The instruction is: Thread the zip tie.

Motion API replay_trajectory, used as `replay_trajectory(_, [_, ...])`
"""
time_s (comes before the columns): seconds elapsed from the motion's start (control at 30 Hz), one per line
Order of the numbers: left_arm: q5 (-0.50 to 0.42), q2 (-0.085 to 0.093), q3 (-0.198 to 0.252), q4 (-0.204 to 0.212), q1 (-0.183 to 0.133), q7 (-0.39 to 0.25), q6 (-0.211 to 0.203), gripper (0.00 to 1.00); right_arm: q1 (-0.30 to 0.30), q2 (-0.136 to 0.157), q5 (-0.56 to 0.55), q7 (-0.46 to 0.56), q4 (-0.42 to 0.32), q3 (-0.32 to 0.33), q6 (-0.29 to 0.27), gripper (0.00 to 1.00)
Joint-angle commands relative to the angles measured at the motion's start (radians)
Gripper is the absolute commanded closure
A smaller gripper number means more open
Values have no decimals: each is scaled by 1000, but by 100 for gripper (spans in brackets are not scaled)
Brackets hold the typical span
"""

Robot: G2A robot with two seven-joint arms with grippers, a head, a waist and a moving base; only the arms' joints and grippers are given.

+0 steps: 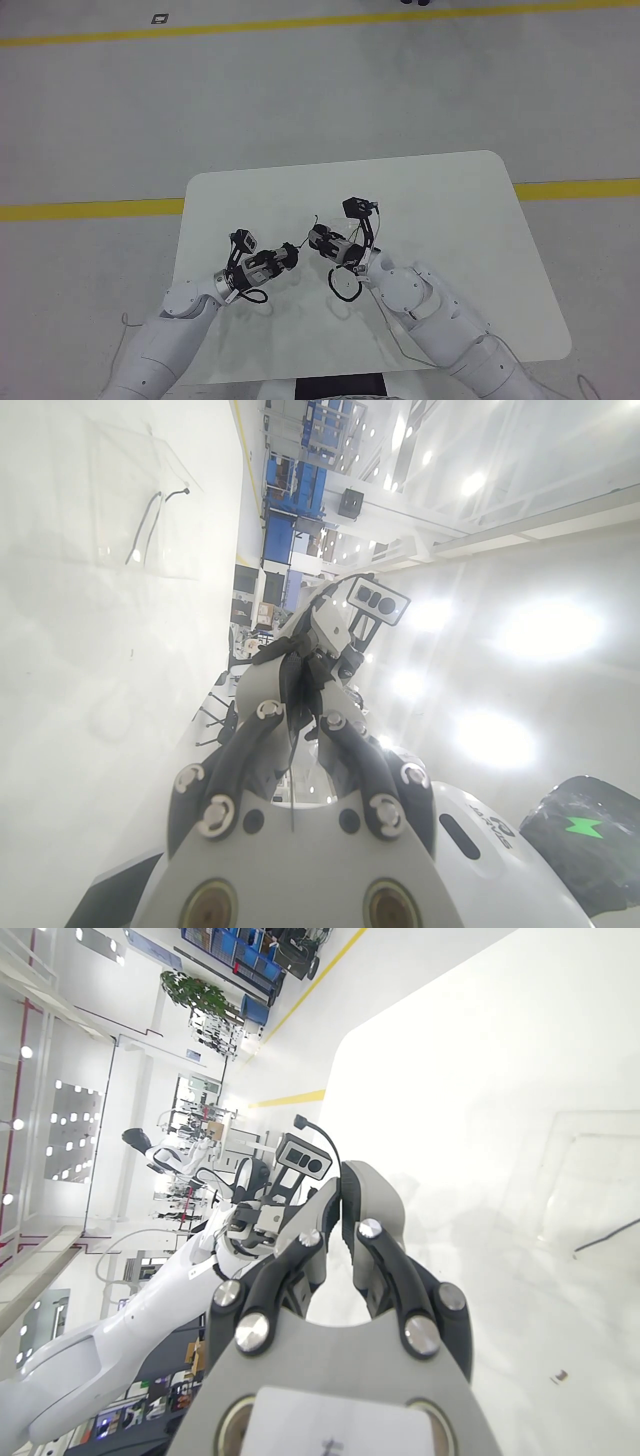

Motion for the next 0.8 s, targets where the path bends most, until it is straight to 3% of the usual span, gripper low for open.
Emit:
replay_trajectory(0.0, [0, 0, 0, 0, 0, 0, 0, 100, -2, 0, -3, -1, -1, 3, 1, 100])
replay_trajectory(0.47, [0, 0, 0, 0, 0, 0, 0, 100, -7, -1, 18, 32, -3, 13, -32, 100])
replay_trajectory(0.77, [0, 0, 0, 0, 0, 0, 0, 100, 4, -3, 10, 69, 10, 7, -22, 100])
